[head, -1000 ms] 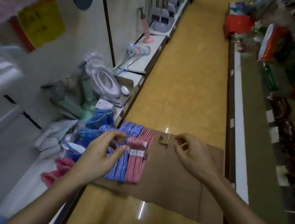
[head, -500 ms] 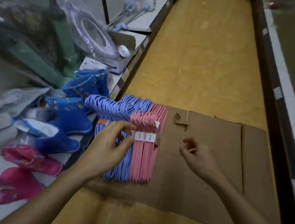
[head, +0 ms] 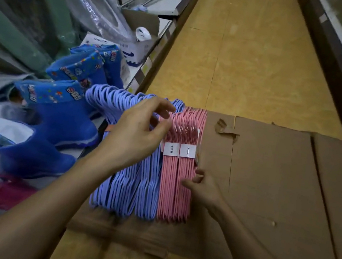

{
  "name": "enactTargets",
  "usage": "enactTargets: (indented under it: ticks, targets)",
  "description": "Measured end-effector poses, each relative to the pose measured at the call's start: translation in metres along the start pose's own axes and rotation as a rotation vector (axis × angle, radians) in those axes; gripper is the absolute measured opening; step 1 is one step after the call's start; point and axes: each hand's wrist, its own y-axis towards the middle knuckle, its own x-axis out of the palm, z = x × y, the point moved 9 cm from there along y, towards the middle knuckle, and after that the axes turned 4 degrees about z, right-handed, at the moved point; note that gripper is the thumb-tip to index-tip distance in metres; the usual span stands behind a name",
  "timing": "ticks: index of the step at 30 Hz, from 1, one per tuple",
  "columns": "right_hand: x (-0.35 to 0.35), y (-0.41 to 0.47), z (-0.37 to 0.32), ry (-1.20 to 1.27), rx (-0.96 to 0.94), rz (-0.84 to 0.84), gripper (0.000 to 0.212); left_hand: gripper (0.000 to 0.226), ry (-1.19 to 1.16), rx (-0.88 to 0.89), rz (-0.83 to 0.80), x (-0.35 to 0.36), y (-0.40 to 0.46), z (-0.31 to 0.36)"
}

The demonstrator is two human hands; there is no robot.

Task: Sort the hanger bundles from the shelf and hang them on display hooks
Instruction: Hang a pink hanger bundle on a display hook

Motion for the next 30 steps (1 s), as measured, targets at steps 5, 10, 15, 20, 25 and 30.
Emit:
enactTargets:
  ticks: [5,10,15,20,25,30]
  targets:
    - [0.032,0.017,0.022,0.21,0.04,-0.021,0.051,0.023,-0.007,0.045,-0.024,0.009,0.003,0.003]
    - [0.044,0.025,0.041,0.459,0.145,-0.097,0.049,0.02,0.003,0.083,-0.079,0.018,0.0,0.006]
    - [0.039,0.023,0.041,0.5,0.147,-0.13,0.048,0.018,0.044,0.093,-0.076,0.024,0.002,0.002]
    - [0.0,0.001,0.044,0.41,0.152,-0.154,0.053,0.027,0.159,0.095,-0.122,0.048,0.008,-0.011]
    - [-0.051,-0.027,0.063,0.346,0.18,-0.181,0.073,0.049,0.309,0.109,-0.28,0.093,0.011,-0.017]
    - [-0.085,-0.046,0.087,0.324,0.22,-0.197,0.083,0.059,0.327,0.168,-0.535,0.149,-0.006,-0.008]
